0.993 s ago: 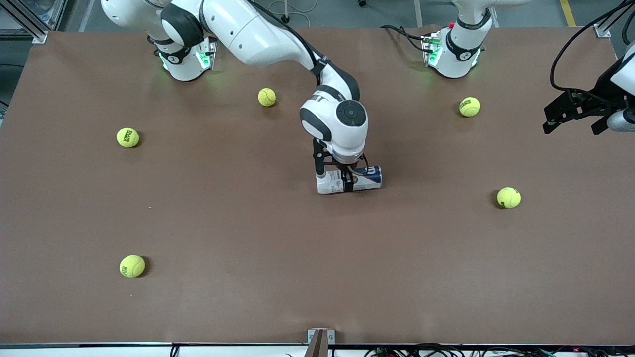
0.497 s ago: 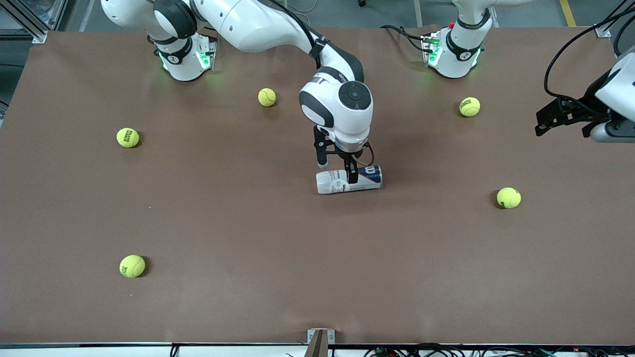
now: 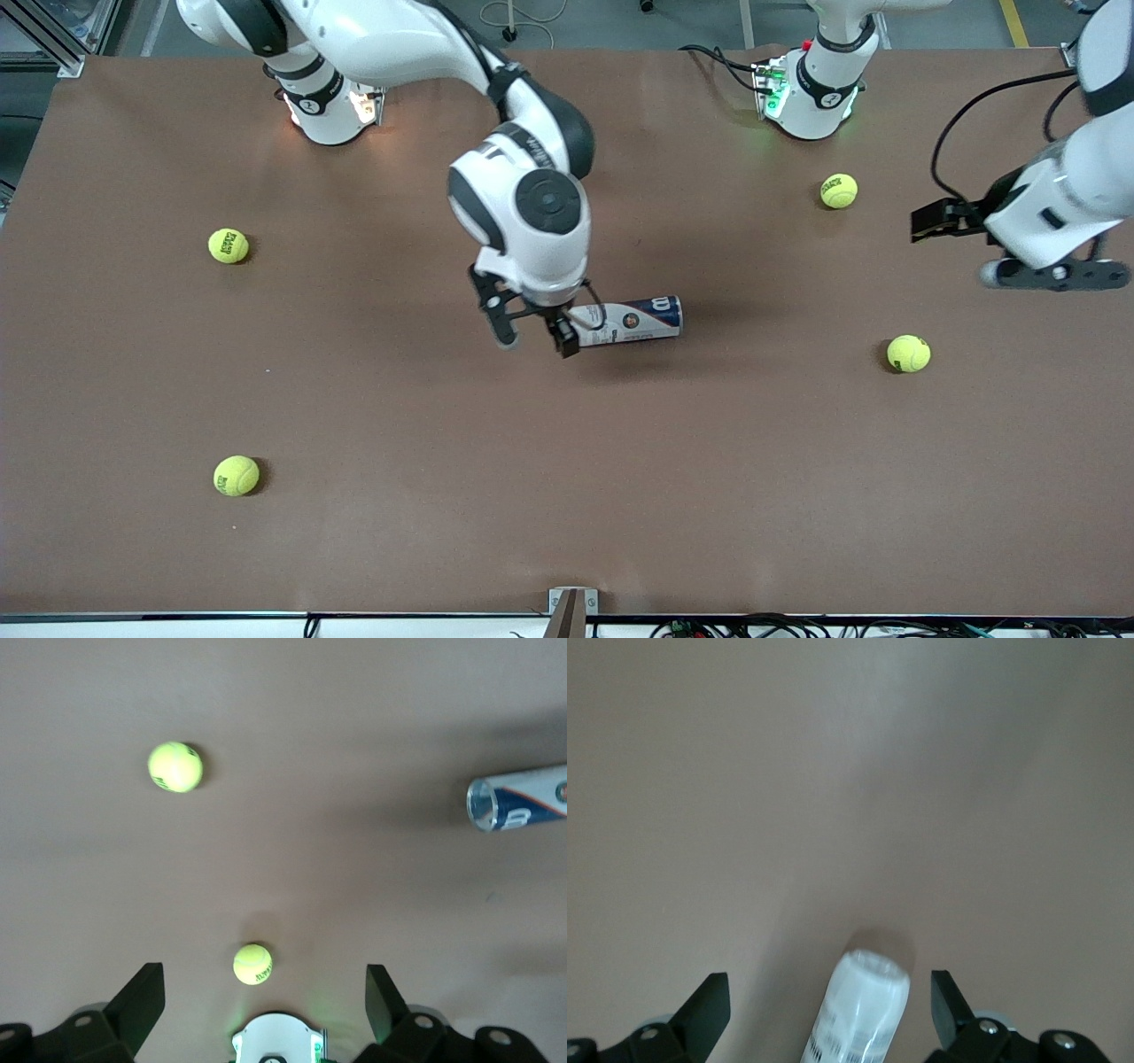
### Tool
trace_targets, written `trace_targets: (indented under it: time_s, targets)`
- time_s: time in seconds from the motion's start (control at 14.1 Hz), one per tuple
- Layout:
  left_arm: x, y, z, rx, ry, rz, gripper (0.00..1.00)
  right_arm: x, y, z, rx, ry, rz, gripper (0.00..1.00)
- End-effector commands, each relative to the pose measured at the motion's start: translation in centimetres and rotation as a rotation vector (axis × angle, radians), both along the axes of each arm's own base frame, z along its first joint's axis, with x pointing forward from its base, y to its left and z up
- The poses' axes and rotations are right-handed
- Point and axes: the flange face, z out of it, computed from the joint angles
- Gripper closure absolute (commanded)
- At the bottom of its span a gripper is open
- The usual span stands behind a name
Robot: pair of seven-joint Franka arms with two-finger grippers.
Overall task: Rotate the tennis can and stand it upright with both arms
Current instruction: 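Open the right gripper and withdraw while the left gripper approaches the can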
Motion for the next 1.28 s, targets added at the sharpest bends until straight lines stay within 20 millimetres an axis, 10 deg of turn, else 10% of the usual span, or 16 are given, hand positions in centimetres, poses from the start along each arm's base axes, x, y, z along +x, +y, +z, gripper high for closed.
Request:
trace_targets:
  time_s: [0.0,0.85,1.21]
  targets:
    - [-0.5,-3.0,-2.1,-0.062,0.065,0.012,0.0,0.4,-6.6,2.0,0.0,0.049,0.158,0.0]
    - [0.4,-6.6,-23.6,-0.676,0.165,0.329,0.02,2.9,-37.6,7.9,0.05,0.144,0.85,0.0]
    - [-2.2,-7.2,-33.7,-0.938,0.027,0.403,0.02,1.9,-46.6,12.1,0.065,0.133,0.958,0.0]
